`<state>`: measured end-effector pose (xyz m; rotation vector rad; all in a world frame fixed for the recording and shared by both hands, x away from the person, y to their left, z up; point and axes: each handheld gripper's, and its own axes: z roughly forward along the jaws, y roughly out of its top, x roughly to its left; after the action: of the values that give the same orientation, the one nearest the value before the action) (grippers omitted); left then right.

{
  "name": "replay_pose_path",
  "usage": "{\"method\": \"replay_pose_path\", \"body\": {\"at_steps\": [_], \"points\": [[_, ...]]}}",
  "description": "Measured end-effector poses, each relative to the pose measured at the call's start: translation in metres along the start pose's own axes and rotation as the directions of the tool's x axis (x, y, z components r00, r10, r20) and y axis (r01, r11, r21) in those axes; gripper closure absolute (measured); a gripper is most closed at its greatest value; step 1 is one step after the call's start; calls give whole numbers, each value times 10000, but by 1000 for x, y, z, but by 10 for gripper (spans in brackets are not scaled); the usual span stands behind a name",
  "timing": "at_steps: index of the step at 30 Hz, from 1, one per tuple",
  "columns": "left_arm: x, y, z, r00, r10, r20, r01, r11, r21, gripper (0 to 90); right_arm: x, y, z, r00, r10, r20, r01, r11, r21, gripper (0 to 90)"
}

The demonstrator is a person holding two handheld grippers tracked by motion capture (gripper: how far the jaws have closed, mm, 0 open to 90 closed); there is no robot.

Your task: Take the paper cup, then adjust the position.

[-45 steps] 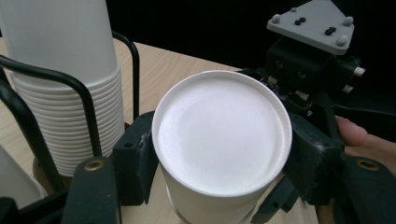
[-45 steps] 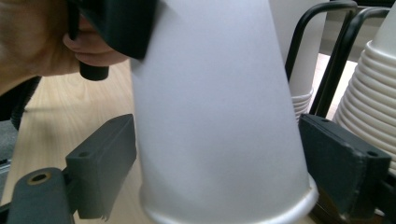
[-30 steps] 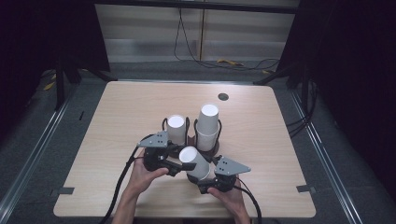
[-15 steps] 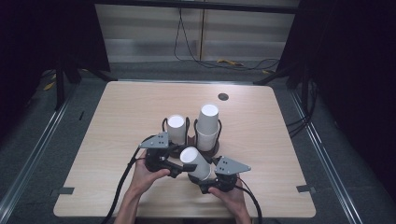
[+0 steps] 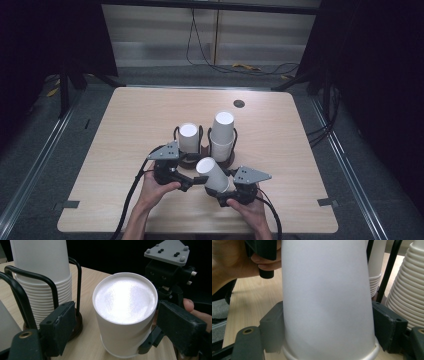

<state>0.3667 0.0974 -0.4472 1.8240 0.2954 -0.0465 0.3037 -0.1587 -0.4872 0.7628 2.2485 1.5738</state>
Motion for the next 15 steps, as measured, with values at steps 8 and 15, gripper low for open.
{"method": "replay_pose_path", "body": {"at_steps": [8,15], "points": [[0,1,-3,9996,197,-190,-190,9992,351,160,-2,1,-2,9999,-155,30,154,9992,376,235],[1,6,-7,9989,342,-313,-331,9989,339,161,-2,6,-5,9991,-409,-69,412,9976,556,260]]}}
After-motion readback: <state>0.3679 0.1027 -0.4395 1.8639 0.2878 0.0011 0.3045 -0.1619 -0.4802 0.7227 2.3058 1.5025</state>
